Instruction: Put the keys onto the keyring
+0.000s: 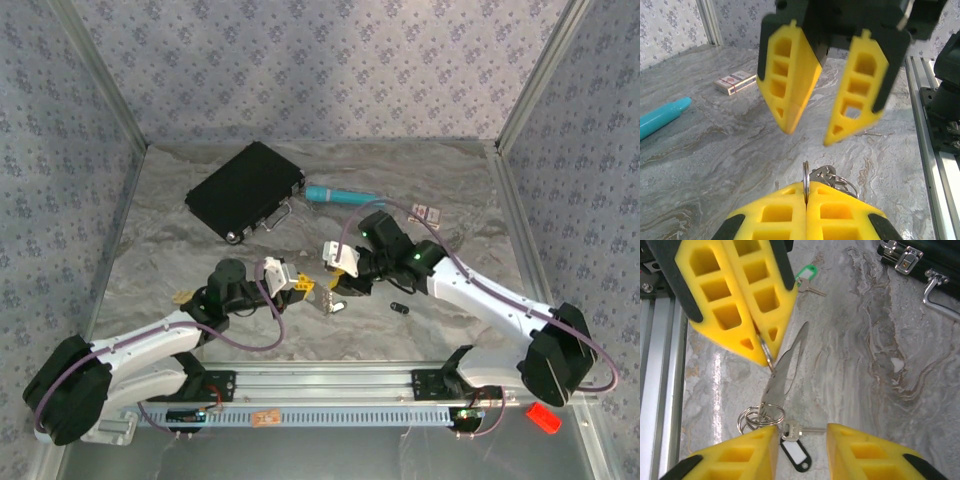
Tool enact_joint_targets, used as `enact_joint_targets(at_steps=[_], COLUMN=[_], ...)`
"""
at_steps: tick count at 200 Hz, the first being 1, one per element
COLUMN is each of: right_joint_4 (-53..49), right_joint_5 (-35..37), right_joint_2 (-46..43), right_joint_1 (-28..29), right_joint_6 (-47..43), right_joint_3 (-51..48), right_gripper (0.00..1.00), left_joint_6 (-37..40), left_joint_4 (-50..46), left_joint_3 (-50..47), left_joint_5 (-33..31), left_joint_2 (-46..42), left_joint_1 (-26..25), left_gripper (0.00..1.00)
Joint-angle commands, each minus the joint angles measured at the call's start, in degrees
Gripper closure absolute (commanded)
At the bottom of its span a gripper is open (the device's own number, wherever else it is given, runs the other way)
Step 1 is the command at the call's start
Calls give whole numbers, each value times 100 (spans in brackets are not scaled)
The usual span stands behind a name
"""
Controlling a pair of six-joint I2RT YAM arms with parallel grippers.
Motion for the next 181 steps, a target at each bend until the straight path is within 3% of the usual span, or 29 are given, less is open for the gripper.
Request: enact_joint_targets(at_steps=[1,77,117,181], right_joint_4=[602,1011,1226,1321], right_joint_5=[-21,-563,-263,-377], right_joint_2=[-41,231,252,-242], right_joint_1=[92,431,527,-106], right_joint_6=[495,678,761,729], right_joint_3=[-285,-301,-370,-716], right_gripper=[65,72,70,71], left_joint_6=[25,-61,-64,-36], left_joint_4=[332,400,541,705], left_joint_3=[96,105,97,-97], left_joint_5=[105,-168,-161,66], left_joint_2=[-11,55,122,87], left_joint_1=[-16,-20,-18,-15], left_gripper=[100,100,100,100])
